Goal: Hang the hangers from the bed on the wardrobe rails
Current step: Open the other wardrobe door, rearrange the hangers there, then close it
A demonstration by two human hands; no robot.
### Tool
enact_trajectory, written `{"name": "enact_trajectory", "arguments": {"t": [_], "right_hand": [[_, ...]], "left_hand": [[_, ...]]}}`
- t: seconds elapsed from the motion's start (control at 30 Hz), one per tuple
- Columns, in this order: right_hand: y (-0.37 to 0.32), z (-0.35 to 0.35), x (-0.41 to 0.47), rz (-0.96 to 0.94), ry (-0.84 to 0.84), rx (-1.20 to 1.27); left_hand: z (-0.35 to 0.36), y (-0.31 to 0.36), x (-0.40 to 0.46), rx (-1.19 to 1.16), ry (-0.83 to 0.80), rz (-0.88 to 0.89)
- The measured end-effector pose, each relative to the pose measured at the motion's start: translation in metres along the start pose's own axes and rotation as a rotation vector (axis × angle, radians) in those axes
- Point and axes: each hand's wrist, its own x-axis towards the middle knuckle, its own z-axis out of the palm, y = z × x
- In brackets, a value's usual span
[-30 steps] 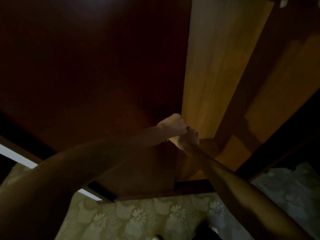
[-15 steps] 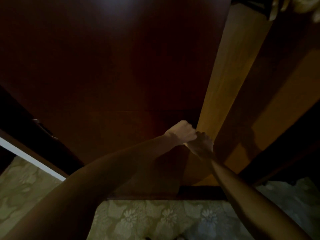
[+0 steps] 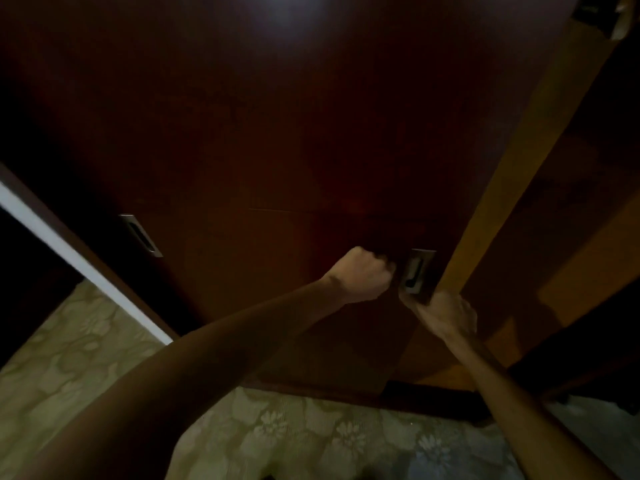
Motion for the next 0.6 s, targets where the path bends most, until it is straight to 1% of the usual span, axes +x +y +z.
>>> {"name": "enact_trajectory", "arguments": {"t": [0.03,0.07,0.1,0.2,0.27,0.37,0.43,0.53,0.6], "right_hand": [[-0.015,0.005,-0.004,-0.050,-0.021,-0.034],[-0.028,0.012,-0.008,-0.077,-0.067,-0.029],[-0.045,0.024,-0.013,-0.131,-0.116,-0.016],[-0.124,0.059,-0.032,-0.266,-0.234,0.036],[-0.184,0.081,-0.038,-0.331,-0.258,0.033],[-0.289,0.107,-0.056,-0.431,-0.217,0.040],[-0.350,0.119,-0.064,-0.477,-0.202,0.052],[-0.427,0.135,-0.070,-0.484,-0.134,0.043],[-0.457,0.143,-0.067,-0.437,-0.081,0.014]], "left_hand": [[0.009,-0.014,-0.020,-0.046,-0.005,-0.008],[0.022,-0.029,-0.038,-0.086,0.101,-0.063],[0.035,-0.048,-0.062,-0.123,0.124,-0.139],[0.055,-0.101,-0.136,-0.173,0.052,-0.391],[0.071,-0.136,-0.183,-0.239,0.088,-0.624],[0.088,-0.184,-0.244,-0.385,0.152,-0.965],[0.100,-0.211,-0.271,-0.440,0.120,-1.125],[0.123,-0.253,-0.305,-0.557,0.039,-1.279],[0.134,-0.273,-0.318,-0.636,0.006,-1.345]]}}
